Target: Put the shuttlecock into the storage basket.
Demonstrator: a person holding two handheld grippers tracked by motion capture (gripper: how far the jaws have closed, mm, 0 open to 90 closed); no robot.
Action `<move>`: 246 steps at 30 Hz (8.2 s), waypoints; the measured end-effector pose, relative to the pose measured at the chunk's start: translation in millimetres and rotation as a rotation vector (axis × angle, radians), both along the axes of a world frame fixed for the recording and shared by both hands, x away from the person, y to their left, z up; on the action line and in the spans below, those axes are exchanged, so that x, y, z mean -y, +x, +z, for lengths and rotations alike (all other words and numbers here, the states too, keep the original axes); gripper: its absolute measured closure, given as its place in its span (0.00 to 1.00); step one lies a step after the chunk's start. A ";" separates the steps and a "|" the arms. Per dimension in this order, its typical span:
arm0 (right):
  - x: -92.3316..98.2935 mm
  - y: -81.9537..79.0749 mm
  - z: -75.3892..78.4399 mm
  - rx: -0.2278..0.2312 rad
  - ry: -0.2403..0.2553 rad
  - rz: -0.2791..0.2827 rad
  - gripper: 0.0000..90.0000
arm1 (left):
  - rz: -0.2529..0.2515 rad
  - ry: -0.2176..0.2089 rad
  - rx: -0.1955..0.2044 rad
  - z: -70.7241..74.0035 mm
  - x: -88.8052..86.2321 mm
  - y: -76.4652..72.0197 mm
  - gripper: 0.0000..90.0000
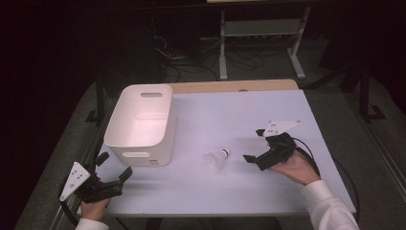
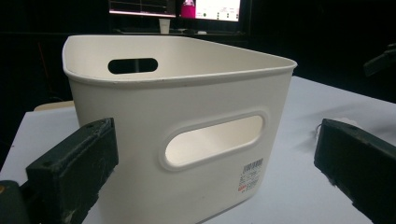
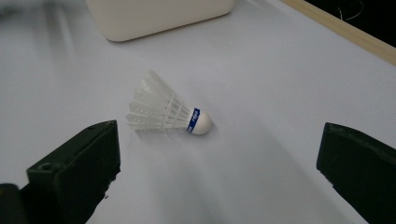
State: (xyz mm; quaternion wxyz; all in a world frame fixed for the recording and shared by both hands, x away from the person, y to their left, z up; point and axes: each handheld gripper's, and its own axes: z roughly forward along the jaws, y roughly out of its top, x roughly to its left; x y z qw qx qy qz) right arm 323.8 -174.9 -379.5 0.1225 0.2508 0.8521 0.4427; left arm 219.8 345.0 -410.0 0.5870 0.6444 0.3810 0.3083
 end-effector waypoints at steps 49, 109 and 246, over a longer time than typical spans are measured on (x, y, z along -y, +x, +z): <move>-34.5 11.8 -21.5 -0.186 -0.014 0.170 0.73 | 0.000 0.000 0.003 0.3 -0.1 -0.3 0.00; -75.2 14.0 -49.7 -0.248 -0.095 0.132 0.88 | -0.001 0.002 0.008 0.6 0.3 -0.9 0.00; -73.6 75.1 -43.6 -0.203 -0.156 0.152 0.10 | -0.006 -0.001 0.003 0.4 -0.6 -0.1 0.00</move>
